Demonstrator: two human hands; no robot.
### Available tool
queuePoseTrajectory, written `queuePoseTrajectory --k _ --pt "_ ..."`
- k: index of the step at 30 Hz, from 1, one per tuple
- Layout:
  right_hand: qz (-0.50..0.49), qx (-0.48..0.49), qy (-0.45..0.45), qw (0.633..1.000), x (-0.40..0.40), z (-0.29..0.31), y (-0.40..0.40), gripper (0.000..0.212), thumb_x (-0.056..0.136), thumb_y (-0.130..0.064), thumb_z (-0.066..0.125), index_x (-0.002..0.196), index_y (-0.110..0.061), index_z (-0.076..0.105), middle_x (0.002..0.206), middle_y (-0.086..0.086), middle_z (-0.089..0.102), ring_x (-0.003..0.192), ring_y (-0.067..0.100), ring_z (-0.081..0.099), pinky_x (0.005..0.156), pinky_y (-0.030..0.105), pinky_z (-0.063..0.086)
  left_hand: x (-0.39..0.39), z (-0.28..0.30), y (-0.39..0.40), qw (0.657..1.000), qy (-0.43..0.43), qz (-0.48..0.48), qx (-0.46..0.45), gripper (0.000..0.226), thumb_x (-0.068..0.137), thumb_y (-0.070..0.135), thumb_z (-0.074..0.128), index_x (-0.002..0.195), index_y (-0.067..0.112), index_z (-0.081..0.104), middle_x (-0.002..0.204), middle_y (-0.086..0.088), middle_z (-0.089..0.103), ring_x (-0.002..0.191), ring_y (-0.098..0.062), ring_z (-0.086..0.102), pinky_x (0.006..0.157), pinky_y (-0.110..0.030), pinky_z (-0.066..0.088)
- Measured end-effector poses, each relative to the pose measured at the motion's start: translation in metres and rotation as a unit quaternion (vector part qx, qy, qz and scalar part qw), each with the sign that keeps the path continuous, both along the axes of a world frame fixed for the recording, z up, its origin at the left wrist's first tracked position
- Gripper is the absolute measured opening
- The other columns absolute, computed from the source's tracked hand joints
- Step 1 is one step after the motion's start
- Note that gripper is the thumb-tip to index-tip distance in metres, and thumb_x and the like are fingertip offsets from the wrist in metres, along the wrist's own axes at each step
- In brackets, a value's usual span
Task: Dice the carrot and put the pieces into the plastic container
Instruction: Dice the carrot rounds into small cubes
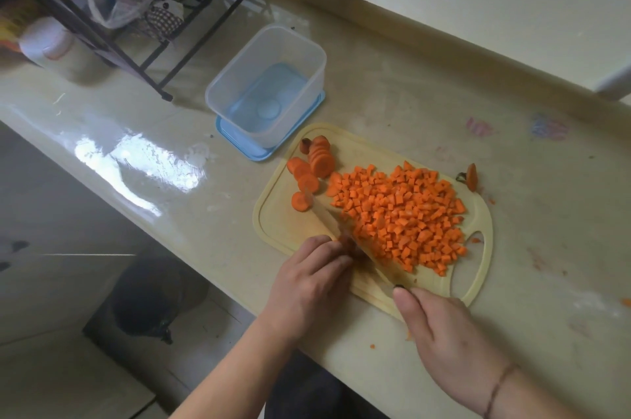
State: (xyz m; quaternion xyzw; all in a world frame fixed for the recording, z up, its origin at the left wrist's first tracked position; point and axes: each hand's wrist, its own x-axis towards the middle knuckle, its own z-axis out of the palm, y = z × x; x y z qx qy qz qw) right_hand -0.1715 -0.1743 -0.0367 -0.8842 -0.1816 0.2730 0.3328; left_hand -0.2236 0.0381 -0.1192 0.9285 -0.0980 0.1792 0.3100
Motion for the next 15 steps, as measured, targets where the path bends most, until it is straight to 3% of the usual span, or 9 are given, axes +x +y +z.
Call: queuePoseTrajectory --k 5,12,15 --pt "-0.02 0.024 0.018 0.999 -0.001 0.004 -0.012 0.065 0.083 -0.074 0.018 0.061 -0.019 0.046 0.067 -0.006 0.059 0.055 0.008 0.052 0.052 0.017 0.034 -0.004 -0.001 0.0 1.0 -0.005 0.013 0.009 0.021 0.083 -0.002 0.082 0.102 -0.002 0.075 0.106 -0.014 0.069 0.104 -0.033 0.064 0.09 -0.036 0.054" --pt "-0.003 -0.026 0.031 0.999 -0.014 0.005 -0.024 0.081 0.074 -0.084 0.007 0.07 -0.017 0.053 0.078 -0.011 0.063 0.067 0.007 0.057 0.06 0.02 0.039 -0.004 -0.003 0.002 1.0 0.004 0.006 0.0 0.024 0.082 -0.005 0.081 0.104 -0.002 0.075 0.112 -0.014 0.07 0.106 -0.033 0.064 0.091 -0.037 0.053" --pt "-0.002 -0.027 0.035 0.999 -0.016 0.002 -0.029 0.086 0.073 -0.088 0.005 0.072 -0.017 0.054 0.074 -0.002 0.064 0.067 0.008 0.058 0.063 0.026 0.042 -0.004 -0.002 0.001 1.0 0.003 0.016 -0.005 0.018 0.086 0.0 0.079 0.104 -0.001 0.075 0.111 -0.012 0.07 0.106 -0.031 0.064 0.09 -0.037 0.054"
